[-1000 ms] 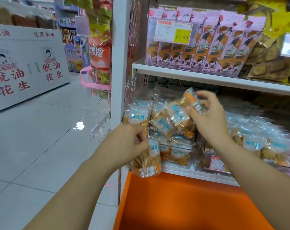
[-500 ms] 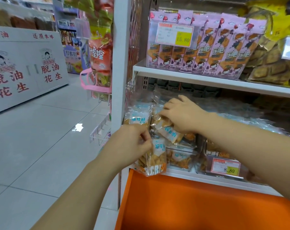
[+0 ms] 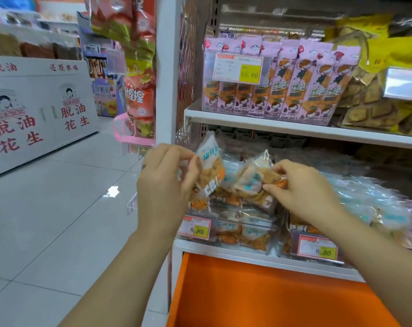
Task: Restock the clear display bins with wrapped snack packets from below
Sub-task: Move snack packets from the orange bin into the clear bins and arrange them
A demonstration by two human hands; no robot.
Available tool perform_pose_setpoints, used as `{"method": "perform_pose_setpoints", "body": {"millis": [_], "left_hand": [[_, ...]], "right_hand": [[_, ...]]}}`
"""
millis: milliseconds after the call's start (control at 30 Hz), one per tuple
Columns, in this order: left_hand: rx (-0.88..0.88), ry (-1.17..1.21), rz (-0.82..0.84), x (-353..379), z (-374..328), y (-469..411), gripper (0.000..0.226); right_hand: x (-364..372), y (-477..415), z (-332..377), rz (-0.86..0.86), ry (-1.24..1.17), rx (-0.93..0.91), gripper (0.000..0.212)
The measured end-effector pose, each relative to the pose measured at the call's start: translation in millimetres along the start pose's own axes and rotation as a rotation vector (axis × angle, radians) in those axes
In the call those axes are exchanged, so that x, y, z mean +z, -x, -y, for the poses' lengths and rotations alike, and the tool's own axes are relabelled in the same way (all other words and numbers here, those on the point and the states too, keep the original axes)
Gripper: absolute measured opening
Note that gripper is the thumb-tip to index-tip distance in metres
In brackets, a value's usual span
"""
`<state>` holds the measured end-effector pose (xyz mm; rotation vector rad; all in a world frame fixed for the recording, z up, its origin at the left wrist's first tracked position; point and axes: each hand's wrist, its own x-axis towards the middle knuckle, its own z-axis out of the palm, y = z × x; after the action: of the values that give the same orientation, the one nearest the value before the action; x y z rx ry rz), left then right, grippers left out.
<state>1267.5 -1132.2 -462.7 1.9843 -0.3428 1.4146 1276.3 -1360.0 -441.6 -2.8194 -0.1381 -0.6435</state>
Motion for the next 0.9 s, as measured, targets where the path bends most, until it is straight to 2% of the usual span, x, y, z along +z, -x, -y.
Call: {"method": "perform_pose_setpoints", "body": {"millis": [100, 167, 267, 367, 467, 533, 600, 733, 900], "left_hand": [[0.094, 0.015, -0.088, 15.9, 4.1, 0.1, 0.01], [0.12, 0.023, -0.052, 27.3, 11.6, 8.3, 0.01], [0.11, 0.03, 0.127, 38.7, 25.6, 23.7, 0.012], [0.097, 0.041, 0.217, 40.8, 32.1, 28.2, 0.009], [0.062, 0.014, 0.248, 38.7, 35.0, 27.4, 0.034], [0.067, -0.052, 0.333, 39.8, 38.9, 28.6, 0.05], [0.09, -0.129, 0.413, 41.4, 41.0, 30.2, 0.048], [0.168, -0.228, 0.47, 42.7, 39.8, 36.7, 0.044], [0.13, -0.23, 0.472, 40.7, 39.1, 38.1, 0.056]], "right_hand": [[23.0, 3.2, 14.1, 0.013, -0.432, 0.204, 0.025], [50.3, 7.4, 27.2, 0.066, -0.564, 0.304, 0.021], [87.0, 14.4, 36.2, 0.002, -0.432, 0.351, 0.033], [92.9, 16.3, 37.1, 0.014, -0.313, 0.343, 0.072], [92.9, 21.2, 37.6, 0.002, -0.223, 0.227, 0.092], [93.8, 25.3, 38.9, -0.065, -0.183, 0.119, 0.093], [97.8, 28.7, 38.2, -0.079, -0.17, 0.039, 0.086], [101.2, 29.7, 31.2, 0.065, -0.123, -0.012, 0.067], [86.2, 18.4, 19.2, 0.147, 0.027, -0.103, 0.069]]}}
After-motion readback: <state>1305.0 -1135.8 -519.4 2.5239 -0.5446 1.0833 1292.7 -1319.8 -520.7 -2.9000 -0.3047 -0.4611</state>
